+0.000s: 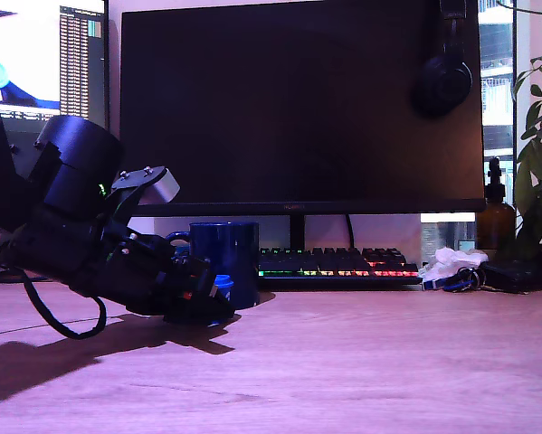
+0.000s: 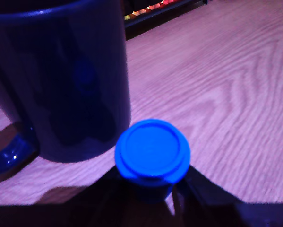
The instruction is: Pick up the coffee capsules on the table and drop them inside the coffee cup
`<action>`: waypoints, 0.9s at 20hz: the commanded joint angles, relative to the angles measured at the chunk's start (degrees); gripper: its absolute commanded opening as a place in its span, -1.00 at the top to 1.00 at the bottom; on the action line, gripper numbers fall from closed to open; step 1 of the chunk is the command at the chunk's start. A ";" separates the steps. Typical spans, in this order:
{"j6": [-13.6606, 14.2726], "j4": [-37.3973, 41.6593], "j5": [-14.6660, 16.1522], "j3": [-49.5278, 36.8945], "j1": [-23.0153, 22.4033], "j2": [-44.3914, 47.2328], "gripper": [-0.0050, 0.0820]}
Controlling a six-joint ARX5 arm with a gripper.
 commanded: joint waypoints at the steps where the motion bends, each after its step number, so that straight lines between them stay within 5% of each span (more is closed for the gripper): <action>1: 0.13 0.42 0.09 0.17 -0.20 0.94 0.56; 7: 0.13 -1.27 0.79 0.17 -0.20 -0.15 0.56; 18: 0.11 -19.63 1.01 0.17 -0.20 -15.04 0.56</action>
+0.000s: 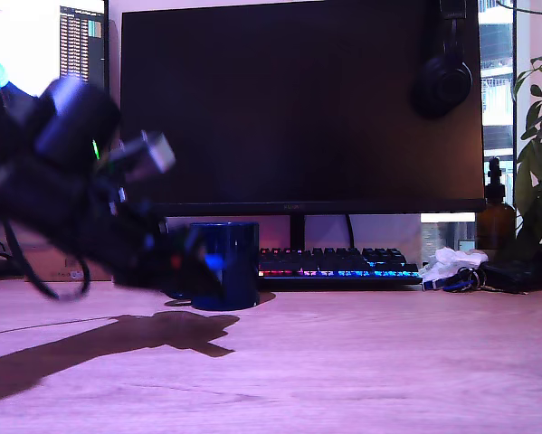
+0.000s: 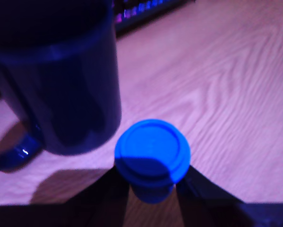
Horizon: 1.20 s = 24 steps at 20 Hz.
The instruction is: Pick up the coffee capsules on the table and drop them inside the coffee cup
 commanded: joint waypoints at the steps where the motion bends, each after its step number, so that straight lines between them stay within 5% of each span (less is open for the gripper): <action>1: 0.11 -1.38 0.09 -0.37 -0.20 -3.13 0.56; 9: -0.15 -6.01 0.02 0.39 -0.20 -12.66 0.56; 24: -0.31 -25.81 -1.88 22.03 2.60 -11.56 0.55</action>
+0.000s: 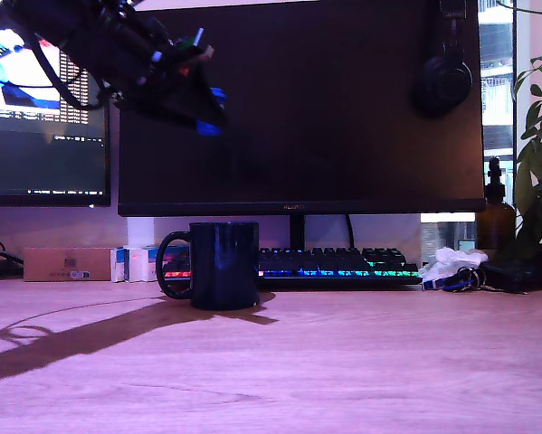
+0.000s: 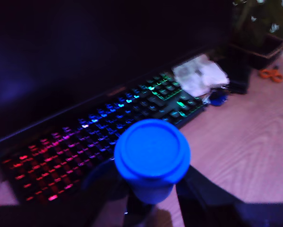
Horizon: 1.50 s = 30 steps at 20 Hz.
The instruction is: Pick up the coffee capsules on the table and drop them inside the coffee cup
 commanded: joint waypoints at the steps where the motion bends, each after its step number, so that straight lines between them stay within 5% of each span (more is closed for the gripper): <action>1: -0.15 -0.96 -0.13 1.95 0.59 1.99 0.55; 15: 0.24 -17.57 -0.20 21.29 0.92 21.62 0.55; 30: 0.46 -23.41 -0.17 21.81 1.66 23.98 0.55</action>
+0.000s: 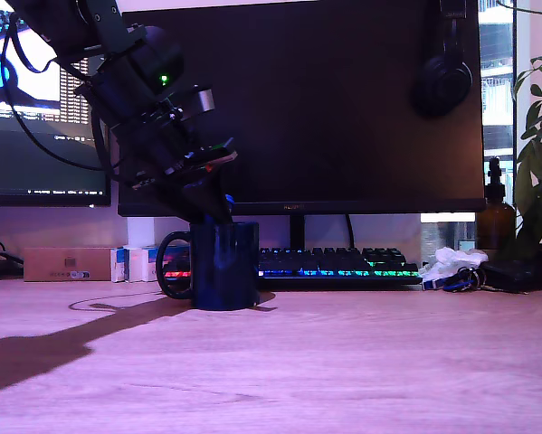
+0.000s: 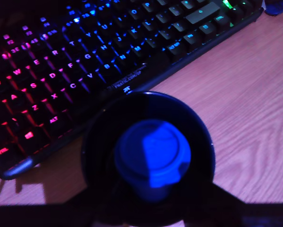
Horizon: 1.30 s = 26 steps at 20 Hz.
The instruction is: Pick up the coffee capsules on the table and drop them inside the coffee cup
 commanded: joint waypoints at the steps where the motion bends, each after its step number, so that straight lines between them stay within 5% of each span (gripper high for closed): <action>1: 0.28 0.11 0.00 0.42 0.09 0.52 0.55; 12: 0.24 0.44 0.02 0.44 0.96 0.52 0.49; 13: 0.09 0.31 0.02 0.52 1.03 0.52 0.29; 15: 0.07 -0.39 0.04 0.96 1.40 0.52 -0.41; 17: 0.15 -2.01 0.44 2.01 1.84 0.50 -0.68; 22: -0.39 -6.51 4.02 3.85 2.45 0.07 -0.56; 26: -0.37 -9.88 8.98 3.85 2.45 -1.70 0.34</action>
